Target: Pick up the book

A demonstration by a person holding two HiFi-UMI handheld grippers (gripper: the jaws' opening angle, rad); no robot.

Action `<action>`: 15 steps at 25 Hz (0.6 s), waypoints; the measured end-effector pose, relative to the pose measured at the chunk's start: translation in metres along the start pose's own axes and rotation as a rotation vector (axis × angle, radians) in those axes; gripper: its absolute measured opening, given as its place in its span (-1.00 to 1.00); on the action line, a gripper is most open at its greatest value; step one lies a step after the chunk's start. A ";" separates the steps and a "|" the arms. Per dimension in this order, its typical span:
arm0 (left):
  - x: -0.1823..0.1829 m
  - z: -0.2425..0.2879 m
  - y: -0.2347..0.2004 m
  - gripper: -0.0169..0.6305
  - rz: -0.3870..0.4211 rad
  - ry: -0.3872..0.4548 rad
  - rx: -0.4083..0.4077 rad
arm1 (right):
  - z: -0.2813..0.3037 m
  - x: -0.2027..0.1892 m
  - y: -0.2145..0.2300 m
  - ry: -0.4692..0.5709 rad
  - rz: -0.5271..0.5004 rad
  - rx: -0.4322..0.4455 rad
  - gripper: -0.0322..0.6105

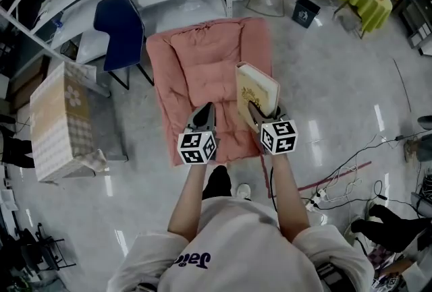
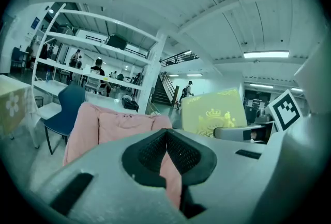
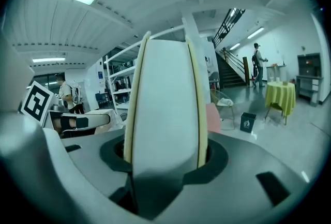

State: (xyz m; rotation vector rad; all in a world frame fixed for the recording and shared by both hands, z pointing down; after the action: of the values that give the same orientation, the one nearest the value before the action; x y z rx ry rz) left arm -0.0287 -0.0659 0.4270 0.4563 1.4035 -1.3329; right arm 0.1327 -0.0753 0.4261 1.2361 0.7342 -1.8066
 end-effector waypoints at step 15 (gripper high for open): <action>0.064 -0.082 0.090 -0.90 0.177 0.231 -0.004 | -0.132 0.101 -0.012 0.331 -0.147 -0.304 -0.21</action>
State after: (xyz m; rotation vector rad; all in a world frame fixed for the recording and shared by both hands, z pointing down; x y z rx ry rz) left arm -0.0096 0.0072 0.3126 0.7335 1.5147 -1.1610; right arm 0.1645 0.0083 0.2853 1.3135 1.2650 -1.5443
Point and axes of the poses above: the fingertips, and each gripper's own axes: z forward along the fingers, y to its right, x out of its top, the point moved 1 cm from there along -z, backward along the fingers, and after that the axes turned 11 degrees about -z, right-handed, at the moved point
